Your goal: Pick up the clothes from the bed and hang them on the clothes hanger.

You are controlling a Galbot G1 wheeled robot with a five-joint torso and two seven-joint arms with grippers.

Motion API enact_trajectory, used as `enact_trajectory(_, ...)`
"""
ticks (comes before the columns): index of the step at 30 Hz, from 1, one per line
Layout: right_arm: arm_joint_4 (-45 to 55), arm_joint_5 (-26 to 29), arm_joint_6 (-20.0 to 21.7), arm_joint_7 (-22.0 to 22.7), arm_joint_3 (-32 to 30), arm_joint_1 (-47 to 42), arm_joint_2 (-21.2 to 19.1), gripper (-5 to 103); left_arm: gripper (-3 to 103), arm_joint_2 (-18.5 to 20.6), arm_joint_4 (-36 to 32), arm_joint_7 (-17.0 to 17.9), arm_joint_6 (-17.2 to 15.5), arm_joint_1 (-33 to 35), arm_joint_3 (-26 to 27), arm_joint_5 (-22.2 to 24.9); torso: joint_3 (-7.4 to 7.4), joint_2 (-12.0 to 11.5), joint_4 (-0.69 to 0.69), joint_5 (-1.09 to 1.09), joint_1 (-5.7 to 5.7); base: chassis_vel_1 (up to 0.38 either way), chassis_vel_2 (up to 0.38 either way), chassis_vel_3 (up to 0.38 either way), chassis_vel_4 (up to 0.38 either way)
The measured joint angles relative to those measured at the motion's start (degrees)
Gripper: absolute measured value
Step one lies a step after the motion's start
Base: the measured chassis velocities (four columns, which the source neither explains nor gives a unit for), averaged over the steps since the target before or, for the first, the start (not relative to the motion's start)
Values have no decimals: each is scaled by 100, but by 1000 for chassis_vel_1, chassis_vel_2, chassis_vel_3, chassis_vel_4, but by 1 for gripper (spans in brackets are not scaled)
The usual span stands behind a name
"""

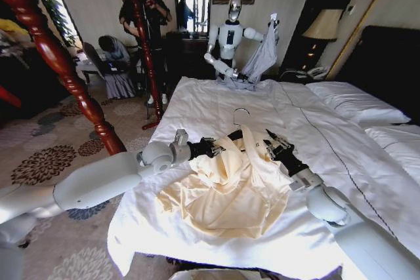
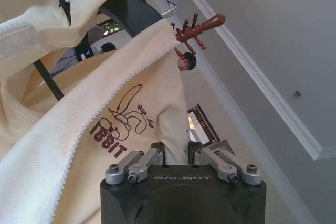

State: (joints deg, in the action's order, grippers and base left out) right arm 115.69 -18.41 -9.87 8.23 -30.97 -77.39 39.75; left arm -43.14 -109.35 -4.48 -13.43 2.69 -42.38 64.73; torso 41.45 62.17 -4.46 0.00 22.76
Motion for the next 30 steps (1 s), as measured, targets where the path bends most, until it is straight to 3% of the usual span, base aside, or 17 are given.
enact_trajectory(10, -8, -125, -232, -22, -1, 92, -17, 20, 22, -61, -157, 139, -4, -20, -15, 309, 0, 0, 0, 0, 0, 0, 0, 0, 0)
enact_trajectory(17, -13, -82, -229, 12, -14, 100, 2, 19, 21, -72, -196, 226, 74, 6, 21, 240, 0, 0, 0, 0, 0, 0, 0, 0, 0)
enact_trajectory(22, 24, -63, -195, 20, 47, 118, 51, 39, 18, -75, -183, 317, 145, 55, 117, 187, 0, 0, 0, 0, 0, 0, 0, 0, 0)
enact_trajectory(28, 51, -23, -133, 38, 41, 104, 60, 56, 18, -28, -183, 356, 174, 169, 177, 63, 0, 1, 0, 0, 0, 0, 0, 0, 0)
enact_trajectory(30, 74, -15, -123, 56, 16, 74, 58, 67, 18, -14, -180, 386, 186, 215, 215, 2, 0, 1, 0, 0, 0, 0, 0, 0, 0)
